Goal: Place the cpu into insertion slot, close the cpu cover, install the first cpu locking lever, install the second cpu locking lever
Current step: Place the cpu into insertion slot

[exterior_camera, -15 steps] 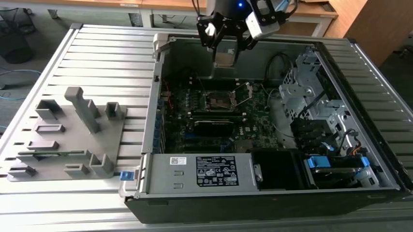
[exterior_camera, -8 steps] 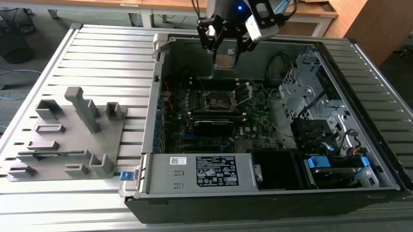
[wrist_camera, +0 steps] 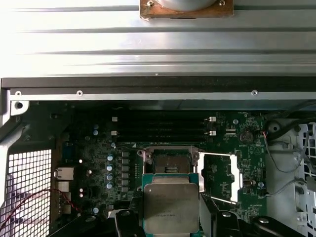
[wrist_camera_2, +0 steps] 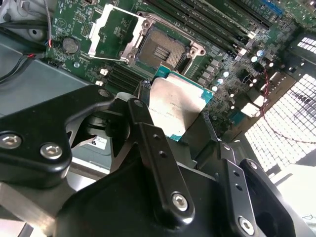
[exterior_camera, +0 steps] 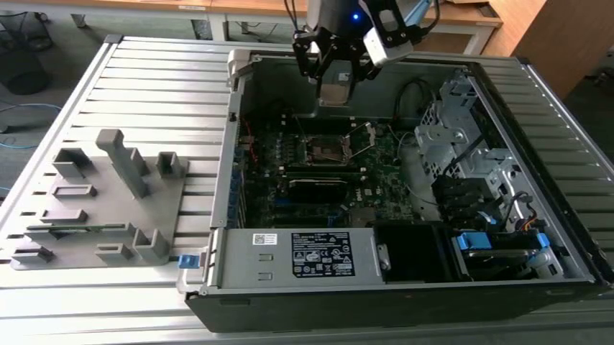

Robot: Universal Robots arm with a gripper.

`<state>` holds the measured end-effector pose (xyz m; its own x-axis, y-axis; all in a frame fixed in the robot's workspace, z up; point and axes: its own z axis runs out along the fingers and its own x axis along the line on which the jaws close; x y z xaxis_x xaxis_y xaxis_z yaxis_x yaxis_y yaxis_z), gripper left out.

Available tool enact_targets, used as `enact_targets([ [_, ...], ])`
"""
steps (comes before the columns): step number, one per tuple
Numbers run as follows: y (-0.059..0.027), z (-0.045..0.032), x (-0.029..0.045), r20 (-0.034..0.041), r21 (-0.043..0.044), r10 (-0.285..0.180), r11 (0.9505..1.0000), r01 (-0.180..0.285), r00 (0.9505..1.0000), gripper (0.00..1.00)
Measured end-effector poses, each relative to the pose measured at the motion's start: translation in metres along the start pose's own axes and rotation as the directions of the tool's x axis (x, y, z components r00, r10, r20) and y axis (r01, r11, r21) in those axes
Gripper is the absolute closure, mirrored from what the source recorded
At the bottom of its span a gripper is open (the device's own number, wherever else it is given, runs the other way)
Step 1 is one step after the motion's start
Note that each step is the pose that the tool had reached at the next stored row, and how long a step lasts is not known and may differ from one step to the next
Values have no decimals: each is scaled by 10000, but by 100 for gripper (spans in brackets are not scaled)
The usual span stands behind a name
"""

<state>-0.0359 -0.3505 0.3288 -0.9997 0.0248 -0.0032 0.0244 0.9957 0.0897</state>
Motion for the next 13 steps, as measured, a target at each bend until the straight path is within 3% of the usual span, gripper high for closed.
enact_targets([
  [13,-4,49,0,4,-6,-1,10000,1,10000,46],
])
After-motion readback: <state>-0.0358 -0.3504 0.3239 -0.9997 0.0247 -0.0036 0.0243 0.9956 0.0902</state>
